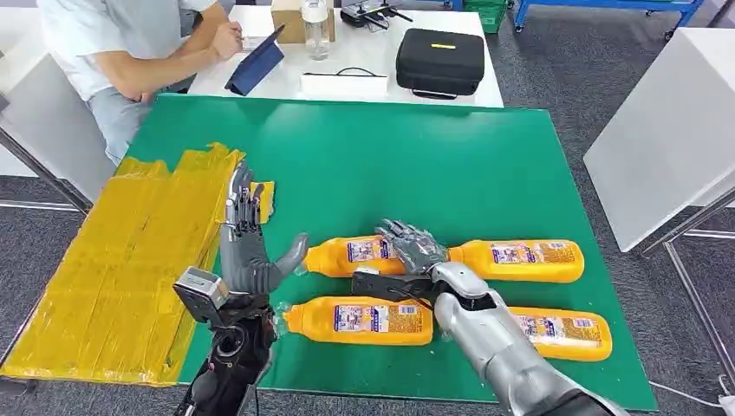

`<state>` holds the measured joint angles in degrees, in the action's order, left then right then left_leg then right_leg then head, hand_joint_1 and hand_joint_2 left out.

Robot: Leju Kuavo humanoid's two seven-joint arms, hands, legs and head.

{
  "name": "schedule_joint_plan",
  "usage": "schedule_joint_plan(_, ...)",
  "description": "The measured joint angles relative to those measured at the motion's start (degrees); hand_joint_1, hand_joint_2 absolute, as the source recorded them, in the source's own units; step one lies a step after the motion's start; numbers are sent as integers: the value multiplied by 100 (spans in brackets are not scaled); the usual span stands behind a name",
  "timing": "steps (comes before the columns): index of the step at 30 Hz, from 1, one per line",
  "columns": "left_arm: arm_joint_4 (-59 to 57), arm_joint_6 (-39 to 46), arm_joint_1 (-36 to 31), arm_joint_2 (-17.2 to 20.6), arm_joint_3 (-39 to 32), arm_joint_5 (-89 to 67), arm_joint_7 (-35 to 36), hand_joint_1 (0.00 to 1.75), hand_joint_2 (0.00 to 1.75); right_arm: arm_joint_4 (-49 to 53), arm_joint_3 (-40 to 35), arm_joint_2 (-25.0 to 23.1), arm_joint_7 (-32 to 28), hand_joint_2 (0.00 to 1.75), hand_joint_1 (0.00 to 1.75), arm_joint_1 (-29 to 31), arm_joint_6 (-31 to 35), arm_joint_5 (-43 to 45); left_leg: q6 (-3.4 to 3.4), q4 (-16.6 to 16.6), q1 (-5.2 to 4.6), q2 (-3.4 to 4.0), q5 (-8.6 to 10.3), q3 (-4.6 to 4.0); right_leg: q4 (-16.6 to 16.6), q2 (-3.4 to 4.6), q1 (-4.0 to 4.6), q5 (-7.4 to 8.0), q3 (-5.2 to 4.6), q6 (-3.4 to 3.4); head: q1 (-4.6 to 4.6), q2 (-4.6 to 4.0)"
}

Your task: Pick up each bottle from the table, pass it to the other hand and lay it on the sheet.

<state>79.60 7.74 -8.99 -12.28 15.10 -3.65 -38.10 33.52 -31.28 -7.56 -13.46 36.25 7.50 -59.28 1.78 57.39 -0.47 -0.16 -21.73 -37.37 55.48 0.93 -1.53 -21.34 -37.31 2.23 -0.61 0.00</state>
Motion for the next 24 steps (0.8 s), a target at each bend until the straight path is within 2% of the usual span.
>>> schedule_joint_plan(5, -133, -15, -137, 0, 41, 61, 2, 0, 175, -462, -172, -63, 39, 175, 0, 322, -393, -61, 0, 0, 0, 2, 0, 4, 0, 1, 0, 0, 2, 0, 0, 0)
schedule_joint_plan(6, -160, -15, -171, 0, 48, 66, 7, 0, 175, -540, -212, -74, 64, 175, 7, 388, -453, -85, 0, 0, 0, 2, 0, 8, 0, 1, 0, 0, 5, -1, 0, 0)
schedule_joint_plan(7, -175, -15, -197, 0, 52, 68, 11, 0, 175, -598, -249, -78, 92, 175, 173, 427, -494, -94, 0, 0, 0, 2, 0, 11, -1, 1, 0, 0, 7, -1, 0, 0)
schedule_joint_plan(14, -223, 2, -251, 0, 61, 127, 52, 0, 175, -891, -411, -92, 780, 175, 175, 608, -429, -297, 1, 0, 0, 0, 1, 19, -1, 0, 0, 0, 17, -1, 0, 0)
schedule_joint_plan(24, -232, 31, -250, 0, 63, 142, 72, 0, 175, -1031, -435, -92, 997, 175, 175, 684, -233, -308, 1, 0, -1, 0, 1, 20, 0, 0, 0, 0, 18, -1, 0, 0)
